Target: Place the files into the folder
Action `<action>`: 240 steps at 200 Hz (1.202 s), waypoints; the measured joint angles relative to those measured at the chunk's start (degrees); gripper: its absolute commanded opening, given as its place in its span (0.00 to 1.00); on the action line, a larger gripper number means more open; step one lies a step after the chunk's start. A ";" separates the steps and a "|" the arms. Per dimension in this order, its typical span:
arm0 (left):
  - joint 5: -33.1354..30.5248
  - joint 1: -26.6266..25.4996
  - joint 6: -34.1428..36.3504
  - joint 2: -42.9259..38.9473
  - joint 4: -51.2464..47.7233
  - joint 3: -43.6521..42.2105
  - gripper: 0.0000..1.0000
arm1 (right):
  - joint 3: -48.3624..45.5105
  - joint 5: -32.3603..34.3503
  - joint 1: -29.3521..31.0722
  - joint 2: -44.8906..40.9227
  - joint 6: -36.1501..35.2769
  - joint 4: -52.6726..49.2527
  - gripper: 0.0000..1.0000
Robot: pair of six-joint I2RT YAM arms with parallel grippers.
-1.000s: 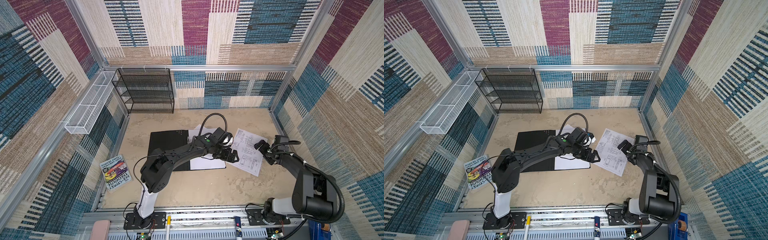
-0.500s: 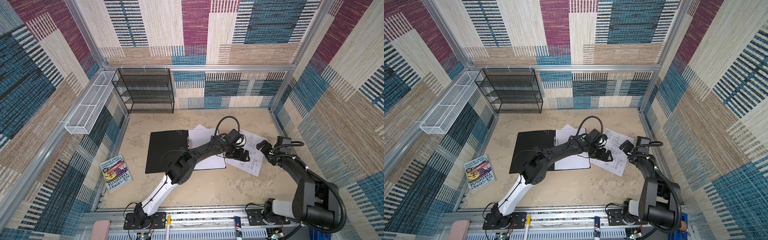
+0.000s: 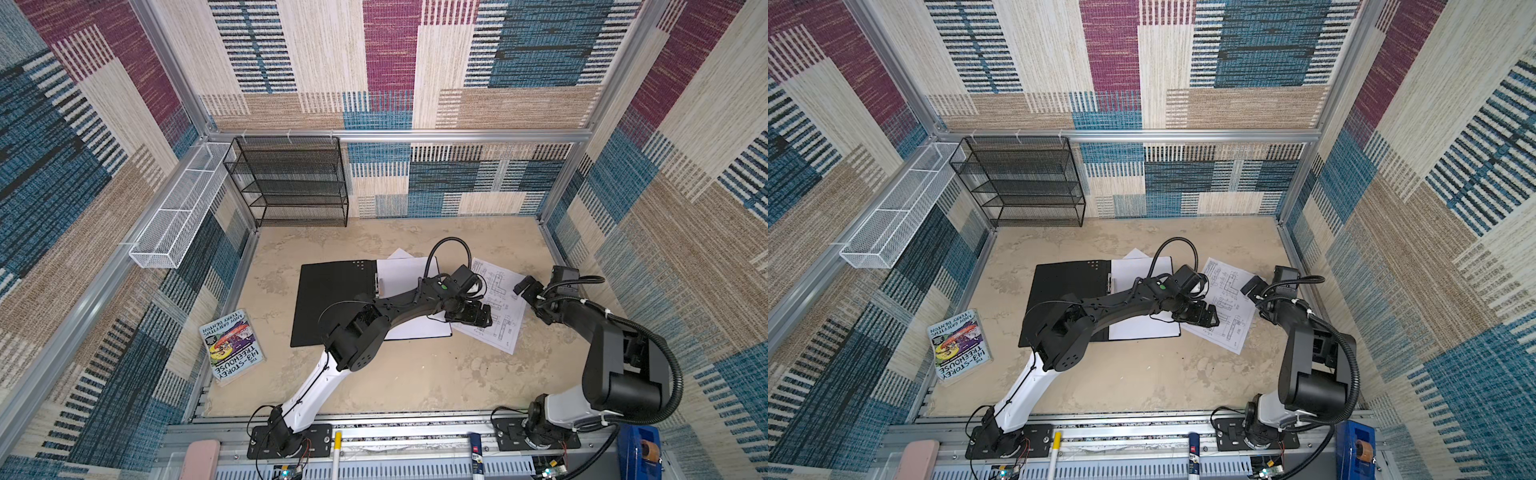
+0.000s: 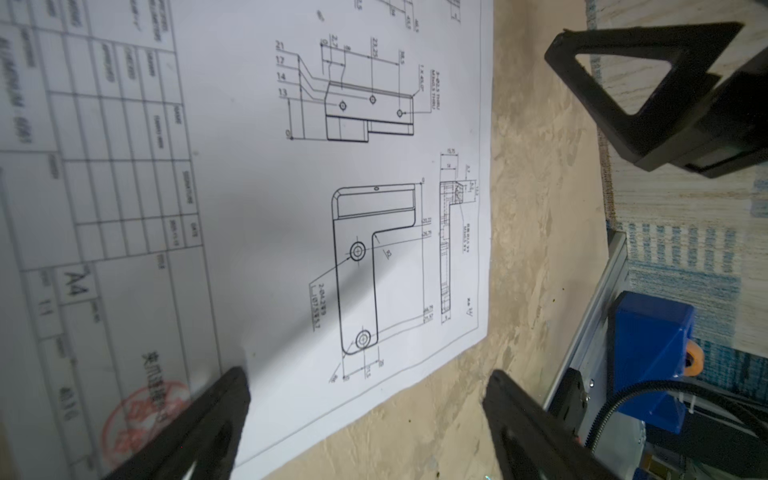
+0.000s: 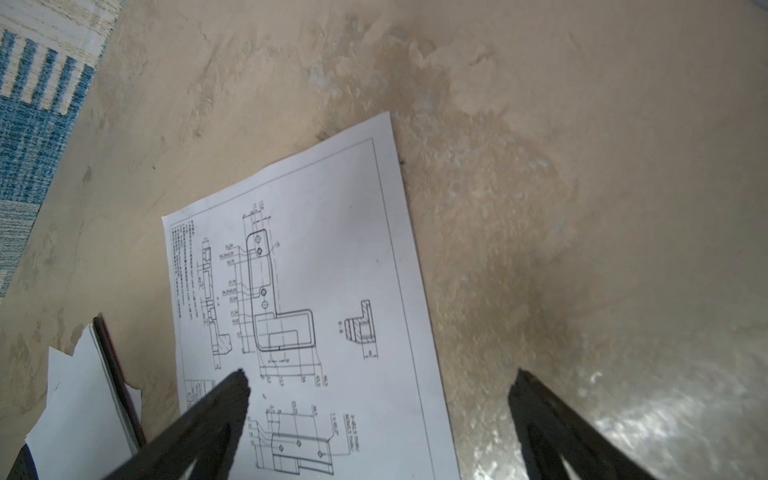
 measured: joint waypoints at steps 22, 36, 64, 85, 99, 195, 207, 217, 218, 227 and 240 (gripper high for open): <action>-0.94 0.07 -1.53 -1.20 1.18 -2.16 0.90 | 1.18 -1.36 -0.02 2.67 -0.52 1.53 1.00; -1.31 0.04 -2.19 -1.49 1.46 -2.62 0.89 | 1.60 -2.56 -0.02 4.42 -0.85 2.49 1.00; -1.49 0.07 -2.93 -1.53 1.73 -2.80 0.89 | 0.72 -5.64 0.00 6.10 -1.60 6.19 1.00; -1.44 0.07 -3.17 -1.44 1.77 -2.80 0.89 | -0.28 -8.02 -0.07 6.95 -1.90 10.10 1.00; -1.40 0.09 -3.26 -1.40 1.77 -2.78 0.89 | -1.05 -9.55 -0.07 7.15 -2.01 12.15 1.00; 0.04 0.39 -4.96 -0.57 2.25 -2.05 0.87 | -4.46 -22.64 -0.07 4.79 -1.95 12.20 1.00; 0.22 0.44 -5.35 -0.42 2.71 -2.05 0.87 | -5.01 -23.91 -0.07 4.04 -1.75 11.28 1.00; 0.24 0.48 -5.57 -0.37 2.75 -2.05 0.87 | -5.49 -24.81 -0.07 3.37 -1.53 10.32 1.00; 0.26 0.48 -5.60 -0.37 2.75 -2.05 0.87 | -5.53 -24.87 -0.07 3.30 -1.51 10.27 1.00; 0.35 0.59 -5.70 -0.37 2.84 -2.08 0.87 | -6.12 -25.66 -0.07 2.62 -1.29 9.75 1.00; 0.52 0.70 -5.84 -0.42 3.13 -2.47 0.87 | -6.93 -26.71 -0.07 1.46 -0.72 8.68 1.00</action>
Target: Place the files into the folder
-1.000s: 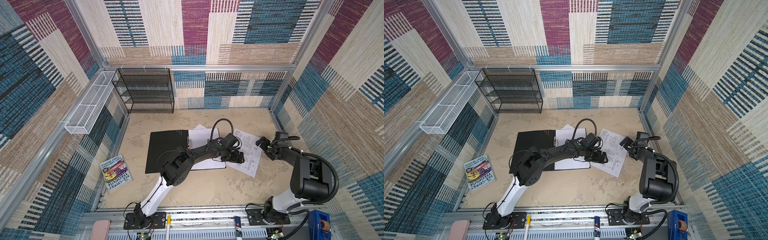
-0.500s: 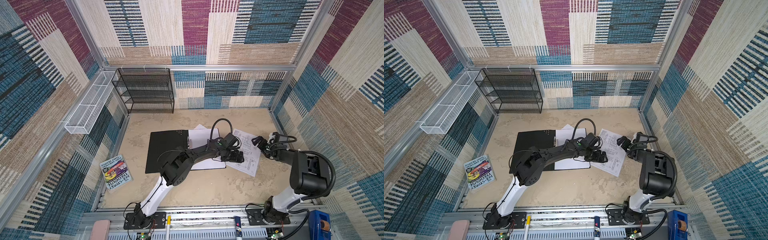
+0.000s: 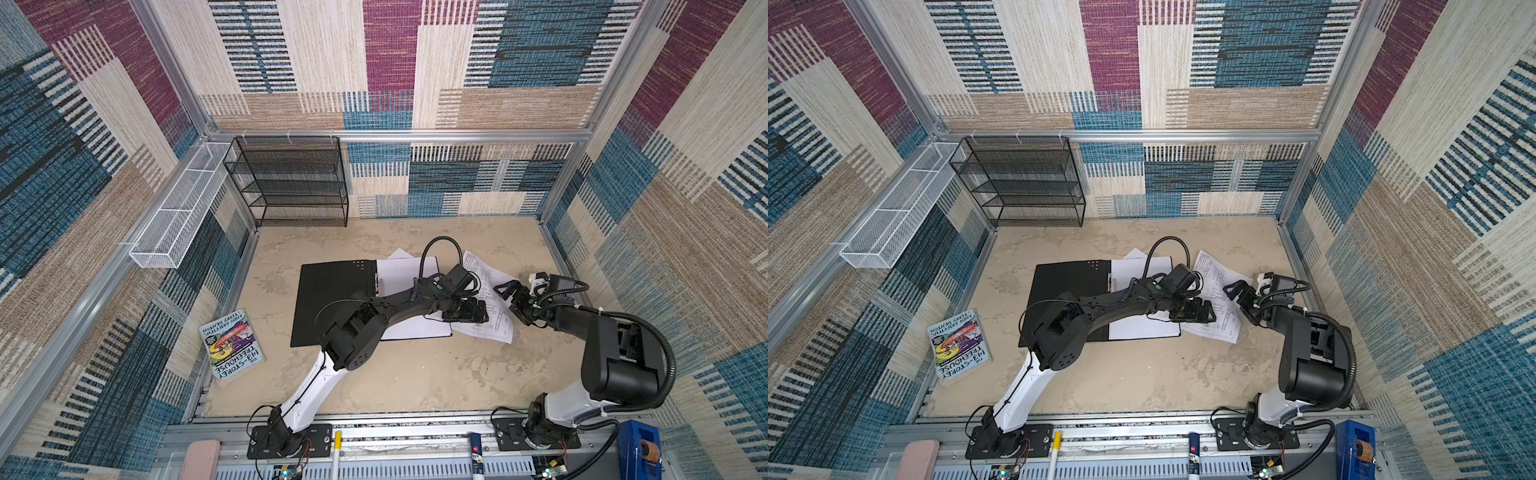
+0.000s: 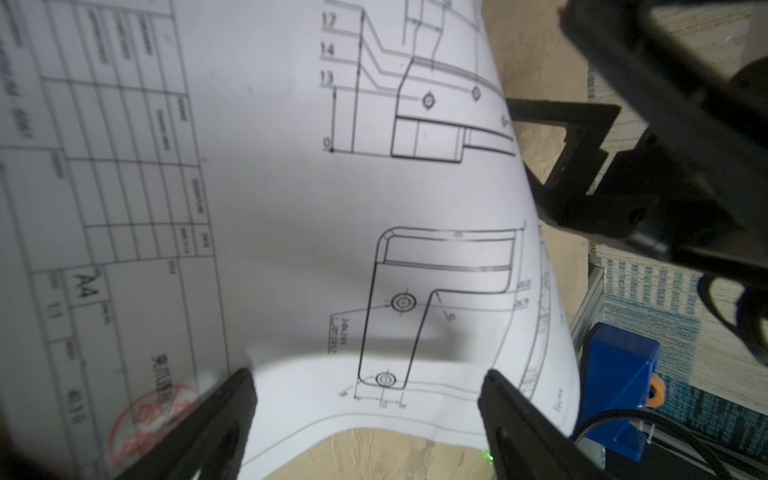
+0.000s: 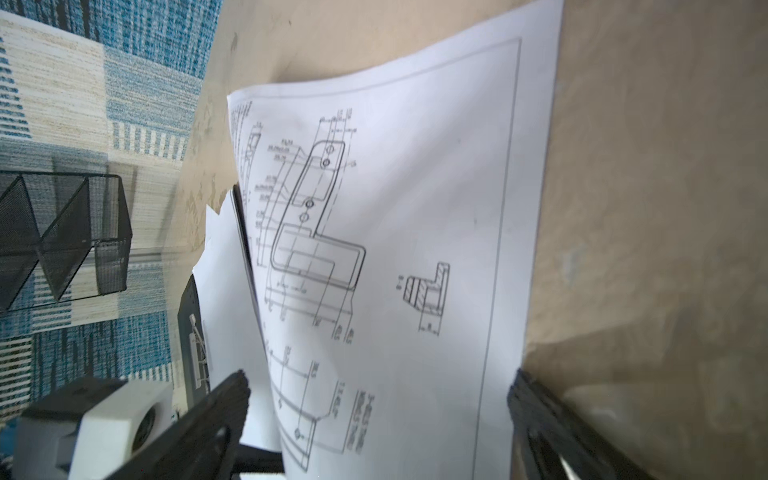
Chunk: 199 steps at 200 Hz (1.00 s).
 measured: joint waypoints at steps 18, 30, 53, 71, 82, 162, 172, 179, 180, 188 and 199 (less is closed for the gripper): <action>0.26 0.04 -0.04 -0.11 0.33 -0.39 0.87 | -1.03 -0.83 0.02 -1.81 1.01 -1.81 1.00; 0.37 0.13 -0.17 -0.26 0.76 -0.81 0.87 | -1.36 -1.36 0.02 -2.71 1.64 -3.19 1.00; 0.87 0.48 -0.24 -0.50 1.57 -1.57 0.86 | -1.97 -1.92 -0.04 -4.42 2.95 -5.60 1.00; 1.22 0.66 -0.37 -0.76 2.34 -2.29 0.86 | -3.30 -2.38 -0.37 -6.01 4.24 -6.47 0.99; 1.36 0.74 -0.44 -0.94 2.80 -2.73 0.86 | -4.55 -3.17 -0.42 -6.78 5.01 -6.27 1.00; 2.64 1.29 -1.05 -1.88 6.10 -5.55 0.86 | 1.07 5.42 -0.52 -15.50 3.82 -13.35 1.00; 2.71 1.33 -1.07 -1.88 6.21 -5.64 0.86 | 4.15 7.37 -0.52 -14.19 2.78 -13.97 1.00; 2.69 1.33 -1.14 -1.97 6.36 -5.81 0.86 | 6.21 8.87 -0.52 -12.63 2.23 -14.49 1.00; 2.69 1.33 -1.16 -1.97 6.43 -5.86 0.86 | 6.36 9.01 -0.52 -12.46 2.14 -14.53 1.00; 2.64 1.33 -1.20 -2.08 6.62 -6.05 0.86 | 8.04 10.62 -0.52 -10.58 1.44 -15.02 1.00; 2.64 1.36 -1.22 -2.23 6.97 -6.40 0.86 | 9.49 12.37 -0.52 -8.37 0.92 -15.67 1.00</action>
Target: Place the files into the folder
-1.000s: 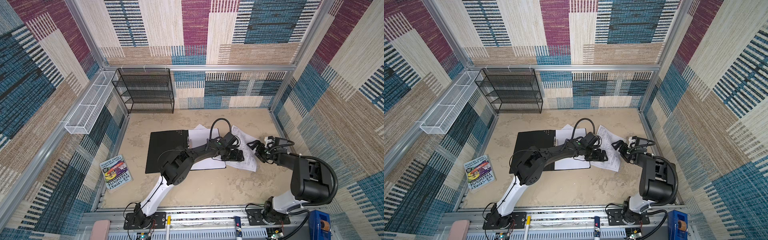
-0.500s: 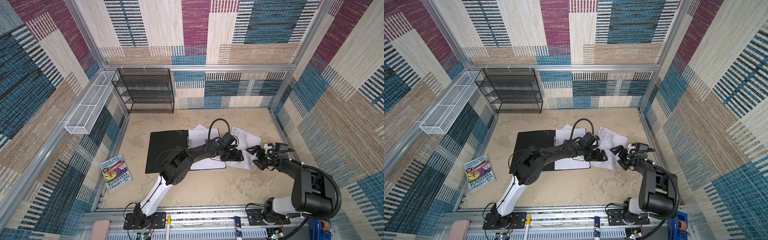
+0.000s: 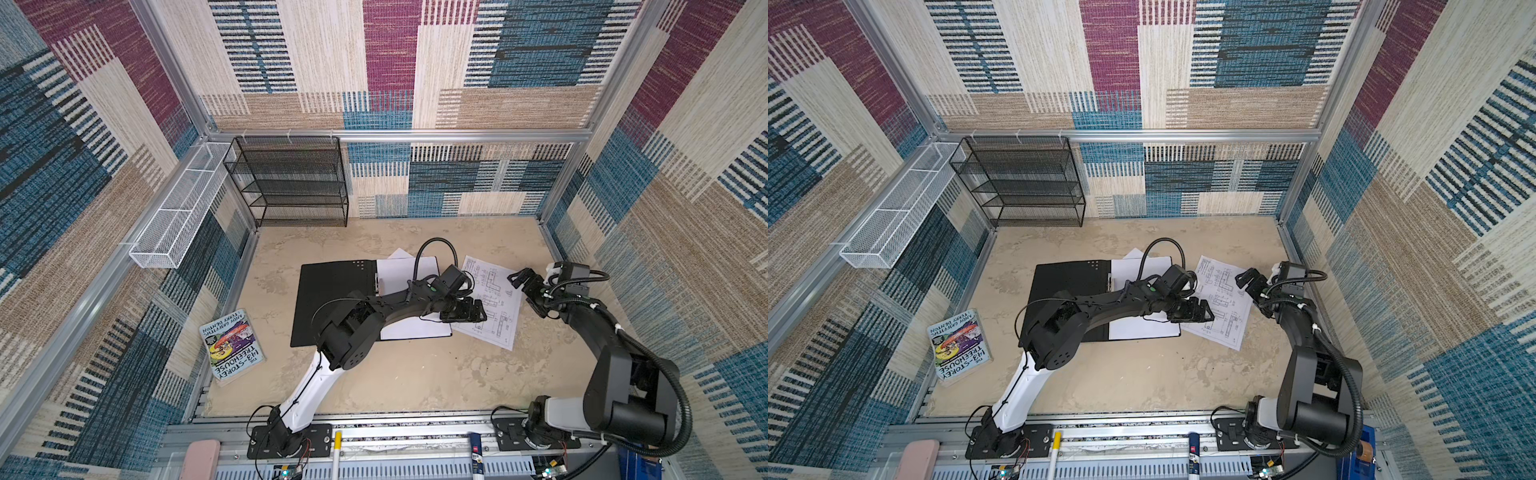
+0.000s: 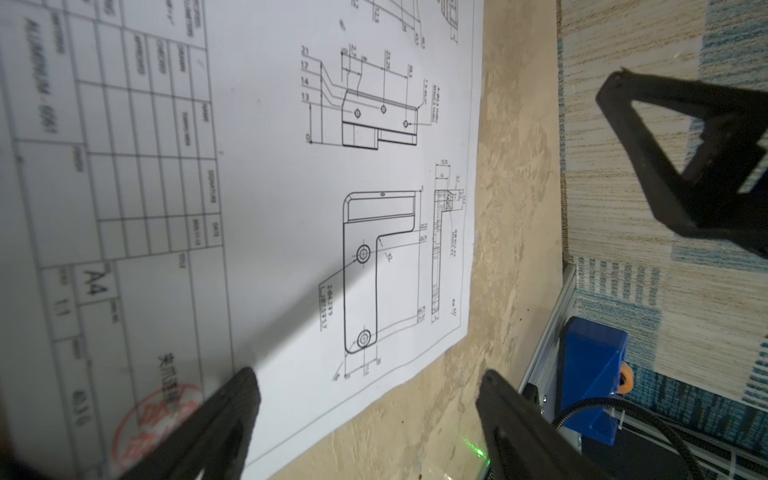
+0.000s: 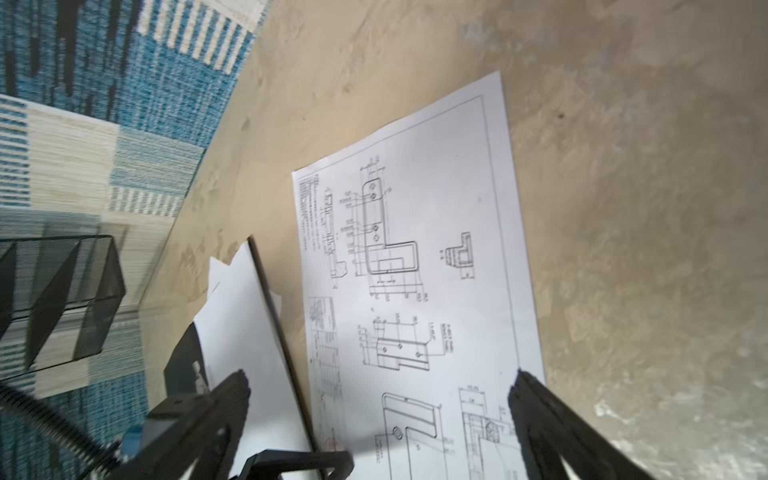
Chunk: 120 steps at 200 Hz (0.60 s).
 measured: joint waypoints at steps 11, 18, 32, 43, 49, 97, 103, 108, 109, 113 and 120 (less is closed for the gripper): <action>0.02 0.04 -0.04 -0.11 0.31 -0.26 0.85 | 1.09 1.70 0.00 2.19 -0.44 -0.50 1.00; 0.02 0.04 -0.04 -0.15 0.37 -0.33 0.86 | 1.73 2.54 0.00 3.61 -0.55 -0.66 1.00; 0.04 0.09 -0.13 -0.17 0.42 -0.33 0.86 | 3.04 3.96 0.00 6.38 -0.72 -0.90 1.00; 0.07 0.11 -0.20 -0.17 0.42 -0.33 0.86 | 3.72 4.66 0.00 8.09 -0.74 -0.85 0.99; 0.04 0.11 -0.20 -0.17 0.42 -0.33 0.86 | 3.89 5.01 0.00 8.85 -0.83 -0.76 1.00; 0.07 0.46 -0.20 -0.37 0.35 -0.72 0.88 | 2.25 4.94 0.52 12.50 -0.96 0.79 1.00; 0.17 0.50 -0.22 -0.39 0.39 -0.79 0.89 | 2.10 4.92 0.66 12.55 -0.87 1.44 1.00; 0.15 0.52 -0.22 -0.44 0.42 -0.85 0.89 | 1.97 4.90 0.87 12.76 -0.90 2.03 1.00; 0.15 0.52 -0.22 -0.46 0.42 -0.87 0.89 | 1.97 4.87 0.92 12.81 -0.96 2.12 1.00; 0.20 0.55 -0.22 -0.48 0.55 -0.94 0.90 | 1.90 4.81 1.03 12.92 -0.98 2.64 1.00; 0.26 0.57 -0.22 -0.52 0.72 -1.05 0.91 | 1.81 4.79 1.31 13.18 -0.96 3.48 1.00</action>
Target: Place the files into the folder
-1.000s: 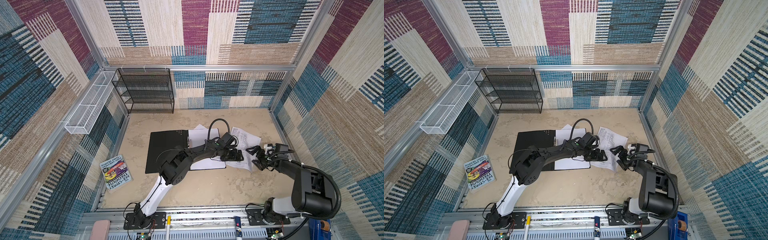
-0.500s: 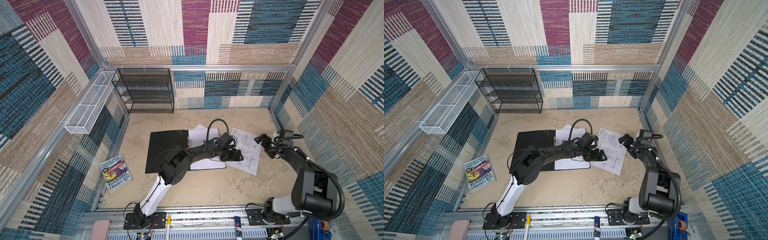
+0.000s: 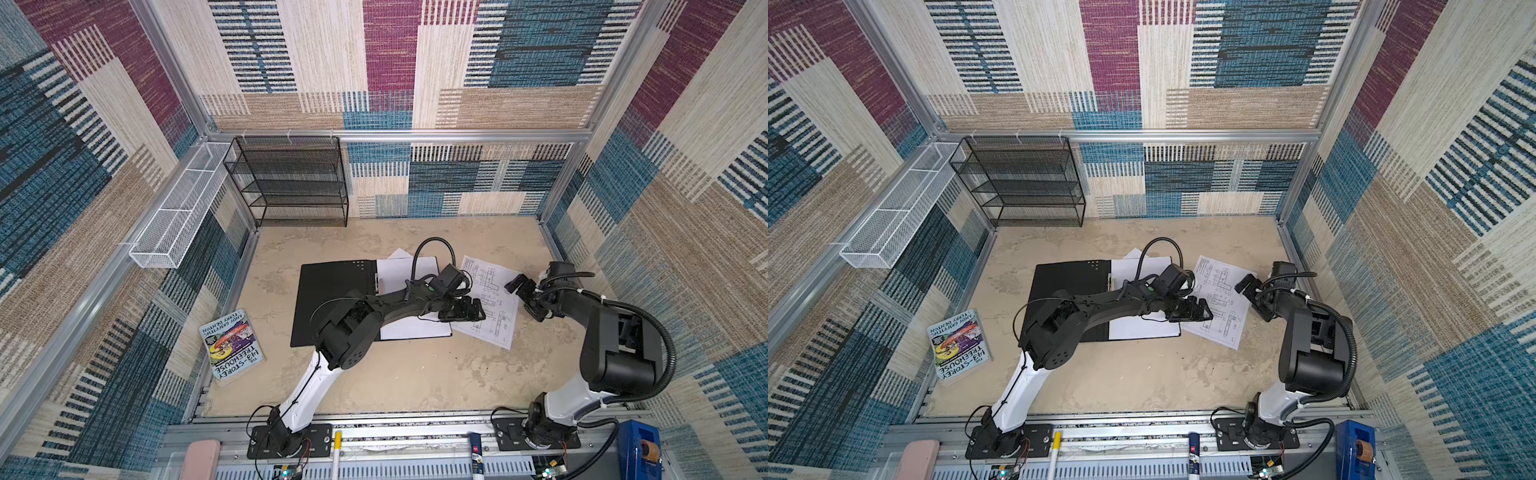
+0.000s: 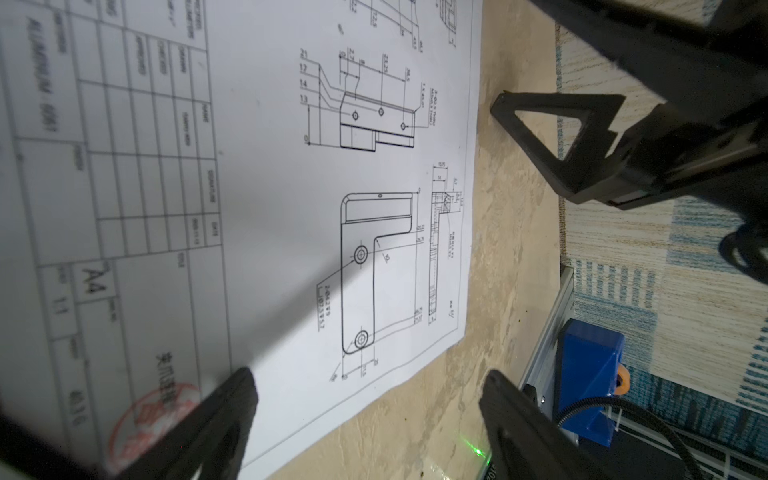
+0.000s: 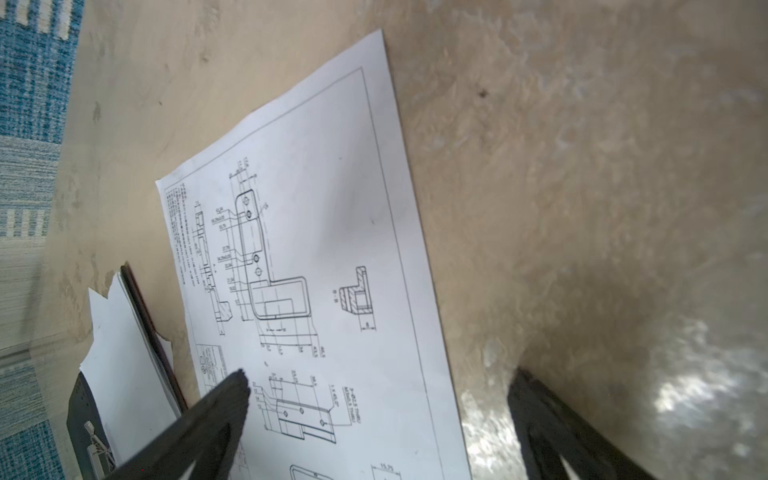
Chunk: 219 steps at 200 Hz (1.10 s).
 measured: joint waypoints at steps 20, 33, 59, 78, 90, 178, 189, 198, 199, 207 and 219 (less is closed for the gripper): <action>0.24 0.00 0.00 -0.15 0.48 -0.33 0.94 | -0.50 0.02 0.83 0.52 -0.04 2.54 0.99; 0.59 0.02 -0.04 -0.17 0.81 -0.48 0.97 | -1.14 -0.15 1.62 0.79 -0.02 4.70 1.00; 1.22 0.07 -0.22 -0.22 1.70 -0.96 1.00 | -2.25 -1.99 2.84 1.31 0.09 8.33 1.00; 1.27 0.09 -0.44 0.00 1.81 -0.98 1.00 | -3.52 -4.33 3.26 1.31 0.57 11.06 1.00; 1.27 0.11 -0.68 0.15 1.77 -0.85 1.00 | -4.15 -6.36 3.34 1.40 1.03 12.39 1.00; 2.62 0.61 -1.64 0.68 1.99 -0.66 0.99 | -10.47 -18.03 3.45 -4.63 6.49 10.34 1.00; 2.80 0.68 -1.75 0.72 2.03 -0.68 0.99 | -12.26 -19.28 3.45 -5.92 7.58 10.69 1.00; 2.86 0.70 -1.81 0.72 2.14 -0.72 0.99 | -13.97 -20.68 3.43 -6.88 8.92 11.58 1.00; 2.86 0.70 -1.84 0.72 2.14 -0.74 0.99 | -14.10 -20.87 3.43 -6.93 9.01 11.69 1.00; 2.95 0.74 -1.90 0.72 2.25 -0.83 0.98 | -15.43 -22.53 3.43 -7.48 9.97 12.72 1.00; 3.21 0.87 -1.92 0.61 2.71 -1.20 0.98 | -16.63 -23.37 3.45 -8.33 10.97 13.44 1.00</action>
